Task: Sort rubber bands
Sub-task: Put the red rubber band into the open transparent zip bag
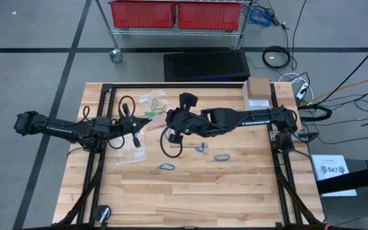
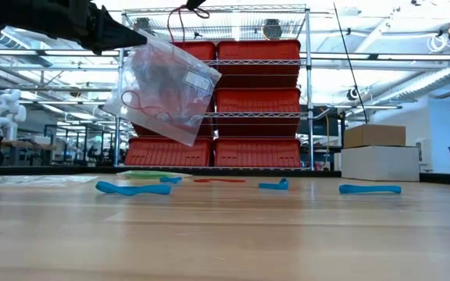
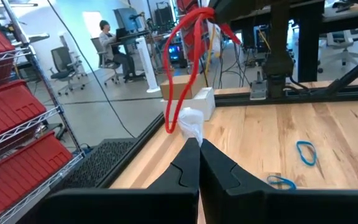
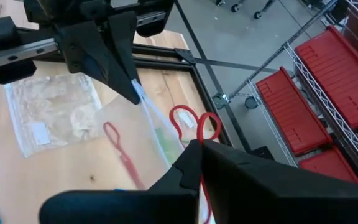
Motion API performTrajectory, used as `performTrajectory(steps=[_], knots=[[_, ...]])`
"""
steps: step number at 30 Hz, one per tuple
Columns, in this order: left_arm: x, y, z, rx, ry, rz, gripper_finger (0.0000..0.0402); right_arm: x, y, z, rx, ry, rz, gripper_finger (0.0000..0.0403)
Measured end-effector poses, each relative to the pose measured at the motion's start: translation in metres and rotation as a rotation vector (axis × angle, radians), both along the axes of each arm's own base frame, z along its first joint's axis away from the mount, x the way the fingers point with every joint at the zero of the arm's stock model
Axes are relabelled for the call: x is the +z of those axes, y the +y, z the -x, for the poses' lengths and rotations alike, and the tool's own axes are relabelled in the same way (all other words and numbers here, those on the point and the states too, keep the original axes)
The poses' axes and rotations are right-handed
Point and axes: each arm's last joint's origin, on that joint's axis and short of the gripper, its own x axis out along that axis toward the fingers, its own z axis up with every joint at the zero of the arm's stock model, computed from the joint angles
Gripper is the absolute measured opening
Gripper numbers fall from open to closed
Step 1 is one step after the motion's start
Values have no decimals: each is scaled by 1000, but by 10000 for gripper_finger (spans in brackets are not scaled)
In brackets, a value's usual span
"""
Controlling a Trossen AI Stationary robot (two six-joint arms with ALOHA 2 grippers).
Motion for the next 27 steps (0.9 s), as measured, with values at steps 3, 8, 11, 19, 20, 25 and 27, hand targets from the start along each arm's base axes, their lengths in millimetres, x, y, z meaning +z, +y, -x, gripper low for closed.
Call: performTrajectory(steps=[3,8,11,19,20,25,27], knots=[[0,0,0,13,1,-1,0,0,3,0,-3,-7,-12,0],[-1,1,1,51,11,-2,0,0,9,1,-10,-14,-7,0],[-1,1,1,51,11,-3,0,0,9,1,-19,-22,-14,0],[-1,1,1,51,11,-3,0,0,8,1,-31,-25,-21,0],[-1,1,1,51,11,-3,0,0,8,1,-31,-25,-21,0],[-1,2,1,72,11,-3,0,-1,9,2,-39,-28,-35,0],[-1,2,1,78,11,-3,0,-1,10,2,-39,-22,-38,0]])
